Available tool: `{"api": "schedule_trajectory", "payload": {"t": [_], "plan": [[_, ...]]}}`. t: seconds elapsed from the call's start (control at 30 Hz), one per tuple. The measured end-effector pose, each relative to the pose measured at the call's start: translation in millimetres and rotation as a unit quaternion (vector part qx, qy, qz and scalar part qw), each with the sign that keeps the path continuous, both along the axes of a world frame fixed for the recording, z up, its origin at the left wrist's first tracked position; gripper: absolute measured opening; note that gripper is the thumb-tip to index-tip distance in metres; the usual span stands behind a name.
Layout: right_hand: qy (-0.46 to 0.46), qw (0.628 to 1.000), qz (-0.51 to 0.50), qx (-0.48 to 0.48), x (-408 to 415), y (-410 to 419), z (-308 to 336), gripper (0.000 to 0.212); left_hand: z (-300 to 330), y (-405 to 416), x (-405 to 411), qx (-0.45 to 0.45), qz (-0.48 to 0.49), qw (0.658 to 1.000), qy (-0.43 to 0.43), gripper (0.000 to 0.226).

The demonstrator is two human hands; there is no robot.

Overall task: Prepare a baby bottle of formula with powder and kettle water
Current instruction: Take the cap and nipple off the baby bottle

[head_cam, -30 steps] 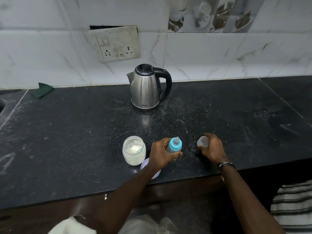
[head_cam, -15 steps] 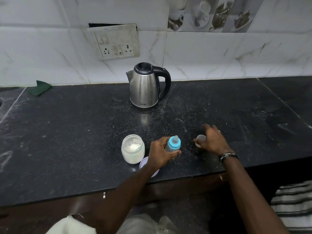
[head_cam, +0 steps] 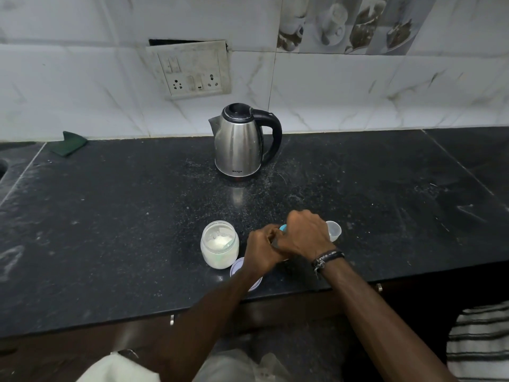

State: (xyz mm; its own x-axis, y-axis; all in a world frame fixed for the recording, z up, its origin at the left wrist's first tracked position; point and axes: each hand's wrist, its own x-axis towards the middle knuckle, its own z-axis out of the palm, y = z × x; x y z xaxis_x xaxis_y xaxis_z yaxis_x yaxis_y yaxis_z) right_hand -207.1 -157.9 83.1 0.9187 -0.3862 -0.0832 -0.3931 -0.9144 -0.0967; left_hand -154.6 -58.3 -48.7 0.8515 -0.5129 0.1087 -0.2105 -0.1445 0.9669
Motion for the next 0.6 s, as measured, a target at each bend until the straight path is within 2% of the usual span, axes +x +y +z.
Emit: {"api": "schedule_trajectory", "payload": {"t": [0.17,0.27,0.43,0.6], "plan": [[0.008,1.000,0.017,-0.012,3.2,-2.9,-2.2,0.046,1.7,0.1,1.5,0.001,-0.002,1.000,-0.012,0.049],[0.028,0.998,0.047,0.018,5.0,-13.8,-2.3,0.043,3.4,0.3,1.9,-0.005,-0.005,1.000,-0.004,0.044],[0.062,0.987,0.146,0.012,5.3,-27.1,2.4,0.044,1.0,-1.9,3.4,0.000,-0.002,1.000,0.007,0.040],[0.110,0.964,0.239,0.031,7.6,-31.2,10.8,0.038,-2.9,-1.2,4.3,-0.014,-0.014,1.000,0.016,0.051]]}}
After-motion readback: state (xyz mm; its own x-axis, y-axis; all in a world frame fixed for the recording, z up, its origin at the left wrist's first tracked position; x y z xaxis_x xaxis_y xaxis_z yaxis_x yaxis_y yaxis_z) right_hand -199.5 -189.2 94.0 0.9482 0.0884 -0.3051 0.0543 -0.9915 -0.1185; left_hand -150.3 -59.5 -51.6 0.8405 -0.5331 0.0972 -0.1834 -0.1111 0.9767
